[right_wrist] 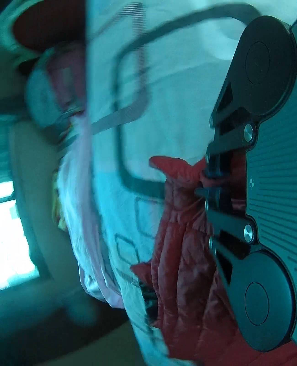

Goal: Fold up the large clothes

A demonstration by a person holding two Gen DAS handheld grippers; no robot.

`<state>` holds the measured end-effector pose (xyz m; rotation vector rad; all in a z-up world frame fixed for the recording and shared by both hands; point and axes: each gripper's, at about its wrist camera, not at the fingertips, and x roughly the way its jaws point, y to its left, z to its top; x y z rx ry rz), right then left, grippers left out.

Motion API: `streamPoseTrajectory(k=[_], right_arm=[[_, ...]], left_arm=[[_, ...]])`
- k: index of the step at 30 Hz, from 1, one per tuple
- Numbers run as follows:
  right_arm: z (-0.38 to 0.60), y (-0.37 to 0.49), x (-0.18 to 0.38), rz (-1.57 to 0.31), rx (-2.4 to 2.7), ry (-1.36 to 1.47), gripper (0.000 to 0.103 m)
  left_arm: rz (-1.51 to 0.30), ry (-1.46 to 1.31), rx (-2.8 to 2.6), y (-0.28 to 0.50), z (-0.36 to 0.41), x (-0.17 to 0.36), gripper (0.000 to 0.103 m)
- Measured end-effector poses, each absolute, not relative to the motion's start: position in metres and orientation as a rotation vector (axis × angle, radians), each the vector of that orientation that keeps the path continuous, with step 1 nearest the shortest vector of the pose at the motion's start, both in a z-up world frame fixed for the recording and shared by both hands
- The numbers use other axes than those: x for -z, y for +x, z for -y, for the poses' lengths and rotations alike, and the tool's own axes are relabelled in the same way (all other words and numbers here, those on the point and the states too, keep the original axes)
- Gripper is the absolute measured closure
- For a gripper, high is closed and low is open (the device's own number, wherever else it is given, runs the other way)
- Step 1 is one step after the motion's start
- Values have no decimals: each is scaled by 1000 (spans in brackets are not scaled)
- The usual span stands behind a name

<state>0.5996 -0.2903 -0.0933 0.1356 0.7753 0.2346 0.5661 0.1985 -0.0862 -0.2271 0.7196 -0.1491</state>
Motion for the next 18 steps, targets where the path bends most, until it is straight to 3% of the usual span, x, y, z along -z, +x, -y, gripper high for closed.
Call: streamPoseTrajectory(k=[7, 14, 15, 17, 18], right_arm=[[274, 600, 62, -567, -259, 58, 98], [260, 643, 102, -685, -201, 47, 98], [260, 647, 105, -696, -199, 46, 98], [264, 648, 112, -735, -215, 89, 98], [269, 648, 113, -740, -218, 114, 98]], left_arm=[[-491, -303, 113, 553, -216, 49, 98], [-651, -379, 84, 598, -223, 81, 98], [-657, -362, 78, 596, -222, 83, 92], [-653, -323, 15, 593, -217, 83, 12], [-625, -310, -4, 590, -215, 83, 3]])
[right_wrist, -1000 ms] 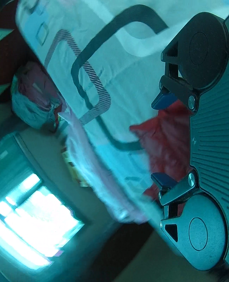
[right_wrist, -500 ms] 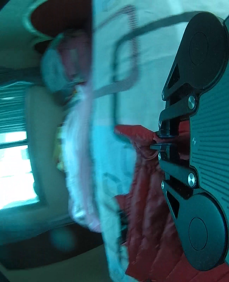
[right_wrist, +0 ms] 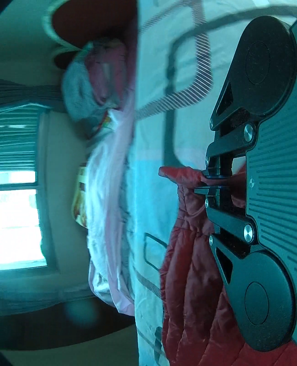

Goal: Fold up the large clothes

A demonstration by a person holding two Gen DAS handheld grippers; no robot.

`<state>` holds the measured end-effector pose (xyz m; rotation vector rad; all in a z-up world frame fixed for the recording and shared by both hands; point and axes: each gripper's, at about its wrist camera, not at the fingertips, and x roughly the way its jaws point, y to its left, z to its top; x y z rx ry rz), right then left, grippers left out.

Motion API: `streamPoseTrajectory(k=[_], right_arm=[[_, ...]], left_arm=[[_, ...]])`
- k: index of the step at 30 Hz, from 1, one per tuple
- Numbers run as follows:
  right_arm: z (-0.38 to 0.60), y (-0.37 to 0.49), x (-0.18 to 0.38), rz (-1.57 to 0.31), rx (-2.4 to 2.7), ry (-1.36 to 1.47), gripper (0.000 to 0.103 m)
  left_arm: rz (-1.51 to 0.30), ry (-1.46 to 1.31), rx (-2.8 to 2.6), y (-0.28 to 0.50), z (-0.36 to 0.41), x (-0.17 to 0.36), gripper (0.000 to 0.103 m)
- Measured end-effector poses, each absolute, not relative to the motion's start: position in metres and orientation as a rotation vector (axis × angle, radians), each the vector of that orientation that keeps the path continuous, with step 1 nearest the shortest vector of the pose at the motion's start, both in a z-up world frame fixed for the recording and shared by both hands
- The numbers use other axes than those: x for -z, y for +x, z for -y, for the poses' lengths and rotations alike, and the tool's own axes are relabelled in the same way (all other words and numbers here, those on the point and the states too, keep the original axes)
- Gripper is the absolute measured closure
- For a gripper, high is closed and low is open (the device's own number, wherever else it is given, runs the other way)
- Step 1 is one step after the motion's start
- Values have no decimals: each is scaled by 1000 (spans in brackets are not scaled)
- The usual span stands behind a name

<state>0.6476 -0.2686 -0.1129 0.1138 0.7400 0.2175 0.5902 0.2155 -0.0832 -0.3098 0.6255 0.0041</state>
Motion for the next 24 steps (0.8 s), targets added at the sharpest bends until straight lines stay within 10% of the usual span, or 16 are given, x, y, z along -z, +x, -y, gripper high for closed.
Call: streamPoseTrajectory(k=[7, 10, 11, 16, 24], right_arm=[[277, 654, 115, -798, -256, 166, 67], [273, 655, 117, -806, -284, 136, 89], [272, 651, 113, -775, -288, 122, 101], [277, 638, 87, -571, -269, 148, 101], [253, 670, 145, -775, -219, -26, 101]], left_arm=[[-787, -323, 63, 619, -214, 100, 36], [-802, -378, 109, 621, -216, 107, 95], [-749, -363, 107, 617, -215, 101, 98], [-525, -216, 90, 604, -200, 74, 98], [-729, -89, 45, 648, -179, 127, 98]])
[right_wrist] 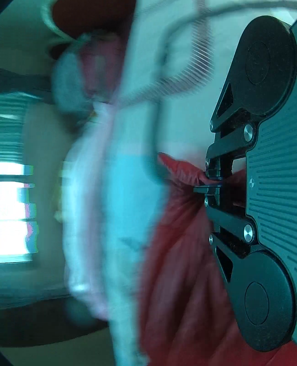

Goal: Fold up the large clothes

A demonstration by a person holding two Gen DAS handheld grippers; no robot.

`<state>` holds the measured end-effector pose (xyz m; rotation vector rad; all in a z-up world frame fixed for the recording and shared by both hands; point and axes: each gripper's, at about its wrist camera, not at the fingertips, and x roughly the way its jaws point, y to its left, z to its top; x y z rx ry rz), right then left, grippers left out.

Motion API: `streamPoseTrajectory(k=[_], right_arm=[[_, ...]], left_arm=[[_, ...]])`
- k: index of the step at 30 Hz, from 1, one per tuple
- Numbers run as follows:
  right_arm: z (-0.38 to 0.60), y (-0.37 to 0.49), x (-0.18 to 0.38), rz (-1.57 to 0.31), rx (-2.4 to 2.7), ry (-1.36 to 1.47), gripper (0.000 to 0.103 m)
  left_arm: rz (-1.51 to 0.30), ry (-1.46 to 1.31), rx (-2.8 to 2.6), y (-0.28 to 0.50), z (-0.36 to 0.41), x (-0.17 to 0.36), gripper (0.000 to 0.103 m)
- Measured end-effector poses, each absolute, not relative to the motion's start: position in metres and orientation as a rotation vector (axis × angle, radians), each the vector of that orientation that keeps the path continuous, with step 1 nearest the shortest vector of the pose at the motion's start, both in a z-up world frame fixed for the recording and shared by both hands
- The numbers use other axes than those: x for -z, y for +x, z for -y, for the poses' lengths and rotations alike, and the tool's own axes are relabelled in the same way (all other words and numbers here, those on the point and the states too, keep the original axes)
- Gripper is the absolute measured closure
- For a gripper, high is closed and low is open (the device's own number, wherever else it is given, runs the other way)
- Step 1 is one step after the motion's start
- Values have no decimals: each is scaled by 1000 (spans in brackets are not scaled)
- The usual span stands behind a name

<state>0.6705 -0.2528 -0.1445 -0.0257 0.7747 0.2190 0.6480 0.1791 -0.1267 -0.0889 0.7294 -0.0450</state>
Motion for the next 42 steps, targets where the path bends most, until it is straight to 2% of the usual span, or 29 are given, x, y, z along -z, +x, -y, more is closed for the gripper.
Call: streamPoseTrajectory(k=[3, 5, 6, 7, 8, 9, 11, 12, 13, 14, 15, 22, 26, 27, 28, 30, 32, 34, 38, 42], right_arm=[[255, 669, 146, -759, -211, -20, 101], [255, 669, 145, -763, -210, -14, 101], [256, 668, 143, -769, -208, -7, 98], [259, 672, 142, -779, -194, 7, 87], [261, 668, 137, -782, -137, 1, 48], [265, 663, 131, -763, -83, -18, 14], [276, 645, 113, -706, -123, 0, 13], [277, 638, 106, -700, -133, 0, 17], [276, 627, 97, -696, -156, -10, 26], [272, 616, 90, -685, -184, -13, 45], [266, 605, 83, -668, -225, -13, 50], [181, 545, 79, -639, -530, -124, 51], [187, 553, 112, -695, -427, -159, 51], [198, 559, 119, -714, -359, -145, 51], [208, 564, 123, -719, -292, -133, 51], [229, 573, 128, -752, -242, -60, 51], [234, 574, 123, -767, -244, -33, 51], [231, 558, 105, -720, -217, -50, 51], [232, 501, 62, -618, -314, -22, 51], [216, 430, 61, -617, -433, -26, 51]], left_arm=[[-723, -83, 43, 648, -180, 129, 96], [-722, -89, 30, 646, -183, 129, 80], [-723, -108, 18, 644, -188, 127, 72], [-722, -132, -1, 639, -192, 123, 52], [-710, -157, -29, 634, -199, 119, 31], [-681, -175, -56, 624, -205, 113, 26], [-633, -204, -77, 601, -213, 98, 28], [-616, -220, -68, 588, -214, 88, 29], [-598, -224, -56, 577, -212, 80, 30], [-573, -220, -32, 564, -204, 71, 30], [-566, -206, 5, 554, -191, 65, 30], [-626, -18, 151, 527, -96, 79, 31], [-635, 44, 48, 526, -107, 107, 29], [-635, 57, 32, 526, -114, 111, 28], [-640, 53, 16, 528, -123, 115, 22], [-658, 4, 41, 529, -135, 117, 21], [-666, 22, 35, 528, -133, 113, 22], [-632, 46, 9, 515, -124, 95, 28], [-530, 17, 52, 459, -101, 64, 26], [-536, 5, 81, 414, -72, 70, 26]])
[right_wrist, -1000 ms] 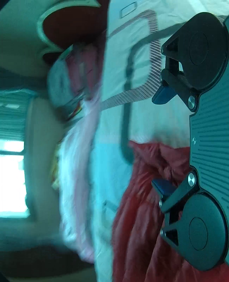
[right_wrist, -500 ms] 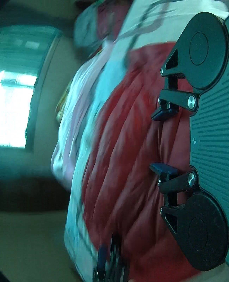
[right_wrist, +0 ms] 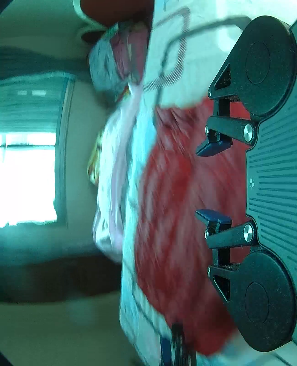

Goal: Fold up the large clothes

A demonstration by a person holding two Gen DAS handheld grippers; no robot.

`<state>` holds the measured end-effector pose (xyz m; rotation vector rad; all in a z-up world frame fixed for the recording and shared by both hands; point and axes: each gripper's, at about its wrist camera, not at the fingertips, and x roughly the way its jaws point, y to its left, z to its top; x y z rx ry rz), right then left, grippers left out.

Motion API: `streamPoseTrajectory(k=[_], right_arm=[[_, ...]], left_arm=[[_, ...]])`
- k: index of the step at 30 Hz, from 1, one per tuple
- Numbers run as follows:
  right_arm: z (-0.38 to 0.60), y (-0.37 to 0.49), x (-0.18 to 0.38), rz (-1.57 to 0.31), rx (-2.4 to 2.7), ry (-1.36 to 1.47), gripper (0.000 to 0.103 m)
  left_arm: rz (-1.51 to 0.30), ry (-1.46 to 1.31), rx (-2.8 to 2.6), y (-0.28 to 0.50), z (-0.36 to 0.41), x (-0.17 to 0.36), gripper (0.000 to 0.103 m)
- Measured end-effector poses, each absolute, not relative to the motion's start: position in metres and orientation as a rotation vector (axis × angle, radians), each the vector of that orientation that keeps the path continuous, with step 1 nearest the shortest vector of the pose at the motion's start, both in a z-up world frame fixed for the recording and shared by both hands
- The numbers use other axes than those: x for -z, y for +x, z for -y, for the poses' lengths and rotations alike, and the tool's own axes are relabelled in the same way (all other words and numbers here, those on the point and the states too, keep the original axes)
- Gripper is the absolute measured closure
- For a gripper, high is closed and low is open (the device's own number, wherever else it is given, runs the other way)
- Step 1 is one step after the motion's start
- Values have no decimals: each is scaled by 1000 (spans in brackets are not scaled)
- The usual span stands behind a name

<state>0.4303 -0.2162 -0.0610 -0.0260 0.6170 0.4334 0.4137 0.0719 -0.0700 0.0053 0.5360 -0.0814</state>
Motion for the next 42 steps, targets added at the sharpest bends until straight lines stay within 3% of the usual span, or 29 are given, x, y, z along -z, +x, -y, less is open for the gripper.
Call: streamPoseTrajectory(k=[7, 11, 13, 14, 15, 19, 20, 22, 23, 26, 28, 31, 32, 33, 35, 42], right_arm=[[183, 419, 110, -691, -371, -197, 51], [204, 434, 118, -734, -285, -153, 51], [226, 427, 100, -721, -241, -22, 51], [246, 422, 94, -715, -215, 85, 46], [263, 416, 92, -731, -183, 171, 23], [329, 398, 113, -789, -127, 622, 20], [339, 395, 123, -797, -116, 718, 20], [348, 398, 136, -796, -115, 843, 27], [350, 399, 142, -792, -128, 905, 36], [351, 413, 151, -768, -137, 991, 45], [351, 426, 154, -753, -143, 1025, 46], [347, 441, 154, -758, -141, 1001, 50], [344, 448, 152, -777, -145, 979, 63], [342, 454, 151, -791, -161, 966, 76], [338, 457, 148, -783, -184, 936, 86], [334, 434, 116, -754, -202, 857, 90]], left_arm=[[-647, 46, 9, 431, -78, 110, 22], [-667, 71, -79, 429, -98, 103, 23], [-646, 5, -124, 415, -113, 92, 17], [-637, -45, -162, 405, -123, 86, 13], [-636, -123, -184, 393, -135, 82, 12], [-657, -564, -180, 356, -177, 95, 21], [-663, -682, -163, 353, -185, 105, 29], [-654, -804, -147, 355, -193, 118, 32], [-628, -852, -129, 357, -195, 122, 32], [-616, -957, -60, 374, -195, 131, 33], [-617, -975, -42, 385, -193, 135, 37], [-650, -943, -56, 407, -192, 139, 60], [-657, -928, -59, 411, -191, 138, 70], [-663, -909, -60, 415, -190, 136, 73], [-664, -872, -58, 416, -187, 130, 83], [-642, -804, -34, 392, -176, 103, 86]])
